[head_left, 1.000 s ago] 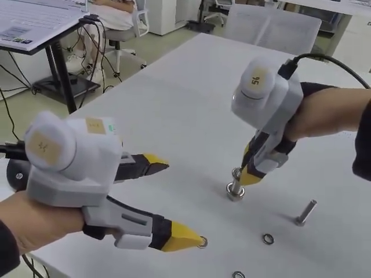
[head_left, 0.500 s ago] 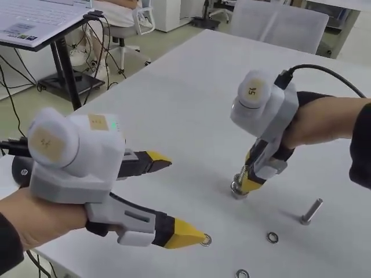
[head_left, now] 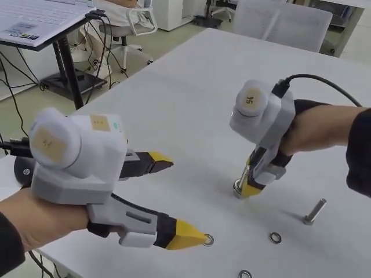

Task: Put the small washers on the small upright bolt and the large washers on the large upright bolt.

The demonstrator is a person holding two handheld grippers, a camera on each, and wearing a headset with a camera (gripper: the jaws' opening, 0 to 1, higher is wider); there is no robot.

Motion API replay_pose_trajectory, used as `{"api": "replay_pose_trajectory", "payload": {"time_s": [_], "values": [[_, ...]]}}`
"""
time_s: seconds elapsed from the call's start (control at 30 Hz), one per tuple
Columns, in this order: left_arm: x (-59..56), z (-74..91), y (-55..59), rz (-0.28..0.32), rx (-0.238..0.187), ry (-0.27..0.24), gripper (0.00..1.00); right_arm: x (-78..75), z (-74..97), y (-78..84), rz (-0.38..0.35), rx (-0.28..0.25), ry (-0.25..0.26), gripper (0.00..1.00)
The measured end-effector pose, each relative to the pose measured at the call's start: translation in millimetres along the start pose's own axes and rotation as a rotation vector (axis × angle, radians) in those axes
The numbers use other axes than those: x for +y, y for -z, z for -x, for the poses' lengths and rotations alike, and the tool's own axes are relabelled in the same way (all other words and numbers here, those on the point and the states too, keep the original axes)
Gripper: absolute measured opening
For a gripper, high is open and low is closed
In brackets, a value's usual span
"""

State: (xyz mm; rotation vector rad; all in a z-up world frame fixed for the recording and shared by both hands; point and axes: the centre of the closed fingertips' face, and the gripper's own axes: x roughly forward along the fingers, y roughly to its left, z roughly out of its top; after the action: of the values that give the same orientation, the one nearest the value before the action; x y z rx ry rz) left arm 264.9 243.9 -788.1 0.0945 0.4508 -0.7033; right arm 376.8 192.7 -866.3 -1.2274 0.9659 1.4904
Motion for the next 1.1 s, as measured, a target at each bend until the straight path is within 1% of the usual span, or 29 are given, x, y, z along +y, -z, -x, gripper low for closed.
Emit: {"api": "replay_pose_trajectory", "payload": {"time_s": [0.23,0.6,0.73,1.1], "values": [[-0.9,-0.4,1.3,-0.001,0.004,0.004,0.80,2.1,0.8,-0.9,-0.003,-0.006,0.000,0.24],[-0.6,-0.4,1.6,-0.002,0.007,0.005,0.79,0.6,-0.2,0.6,-0.002,-0.009,-0.001,0.26],[-0.4,-0.6,1.6,-0.003,0.007,0.006,0.79,-2.8,1.9,3.8,-0.008,-0.006,0.005,0.27],[-1.1,-0.9,1.3,-0.007,0.008,0.009,0.79,-1.4,8.0,19.2,-0.033,-0.002,0.014,0.27]]}}
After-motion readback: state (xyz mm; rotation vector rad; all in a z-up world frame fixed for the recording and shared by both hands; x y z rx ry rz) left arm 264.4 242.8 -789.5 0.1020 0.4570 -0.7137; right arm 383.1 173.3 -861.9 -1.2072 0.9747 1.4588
